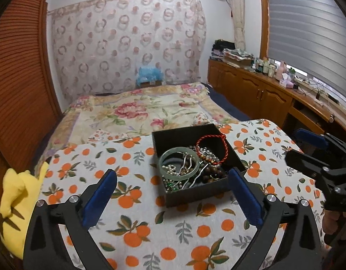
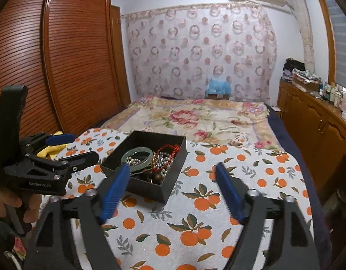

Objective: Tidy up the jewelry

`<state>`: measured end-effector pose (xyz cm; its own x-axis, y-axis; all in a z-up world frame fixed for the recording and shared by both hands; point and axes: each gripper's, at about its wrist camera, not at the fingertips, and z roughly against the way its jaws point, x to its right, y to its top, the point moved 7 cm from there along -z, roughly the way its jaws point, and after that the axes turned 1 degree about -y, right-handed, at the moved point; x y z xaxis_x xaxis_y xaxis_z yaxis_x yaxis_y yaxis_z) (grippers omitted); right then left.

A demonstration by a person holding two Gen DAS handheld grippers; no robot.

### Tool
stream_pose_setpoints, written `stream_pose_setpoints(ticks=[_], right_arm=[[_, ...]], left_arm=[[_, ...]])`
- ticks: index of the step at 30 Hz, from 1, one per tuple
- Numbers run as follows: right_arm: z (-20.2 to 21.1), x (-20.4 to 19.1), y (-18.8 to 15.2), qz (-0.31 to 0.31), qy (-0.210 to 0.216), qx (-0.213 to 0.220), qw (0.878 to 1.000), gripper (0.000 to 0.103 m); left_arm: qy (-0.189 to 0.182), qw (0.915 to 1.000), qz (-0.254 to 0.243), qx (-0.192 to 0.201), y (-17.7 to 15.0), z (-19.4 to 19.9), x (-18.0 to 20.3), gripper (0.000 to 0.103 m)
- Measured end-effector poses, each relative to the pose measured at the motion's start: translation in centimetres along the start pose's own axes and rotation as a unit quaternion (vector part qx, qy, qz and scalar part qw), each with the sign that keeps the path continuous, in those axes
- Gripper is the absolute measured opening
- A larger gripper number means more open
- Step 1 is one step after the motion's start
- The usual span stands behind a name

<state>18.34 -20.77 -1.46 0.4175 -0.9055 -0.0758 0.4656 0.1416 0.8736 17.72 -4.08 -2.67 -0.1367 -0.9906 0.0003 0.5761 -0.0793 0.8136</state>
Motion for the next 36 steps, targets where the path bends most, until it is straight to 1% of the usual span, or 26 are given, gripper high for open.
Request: stream_pose_setpoints(ticks=[1,4,10,14,19,27,36], right_arm=[[0.5,-0.1,0.1,-0.001,-0.001,0.008,1.0,0.096],[1.7,-0.5,0.4,0.0,-0.002,0.026,1.0,0.1],[3.7,-1.0,0.9,0.004,-0.017,0.042,0.999,0.1],[4.4,-0.7,0.8,-0.005,-0.039,0.048,0.998,0.1],[5.1,-0.4,-0.1,-0.02,-0.059,0.047,0.997,0.1],[5.1,-0.4,-1.0,-0.023,-0.056,0.042,0.997,0.1],[5.1,-0.4,-1.0,-0.022,-0.056,0.042,0.997,0.1]], left_arm=[[0.004,1.0,0.001,0.003,0.0,0.4,-0.1,0.095],[0.025,0.9995,-0.008,0.018,-0.3,1.9,0.0,0.095],[0.028,0.9989,-0.004,0.037,-0.5,4.2,0.3,0.095],[0.022,0.999,0.008,0.039,-0.9,5.5,0.3,0.095],[0.024,0.9987,0.025,0.037,-1.6,6.5,-0.1,0.095],[0.028,0.9981,0.035,0.041,-2.3,7.2,-0.8,0.095],[0.029,0.9981,0.035,0.042,-2.3,7.3,-0.9,0.095]])
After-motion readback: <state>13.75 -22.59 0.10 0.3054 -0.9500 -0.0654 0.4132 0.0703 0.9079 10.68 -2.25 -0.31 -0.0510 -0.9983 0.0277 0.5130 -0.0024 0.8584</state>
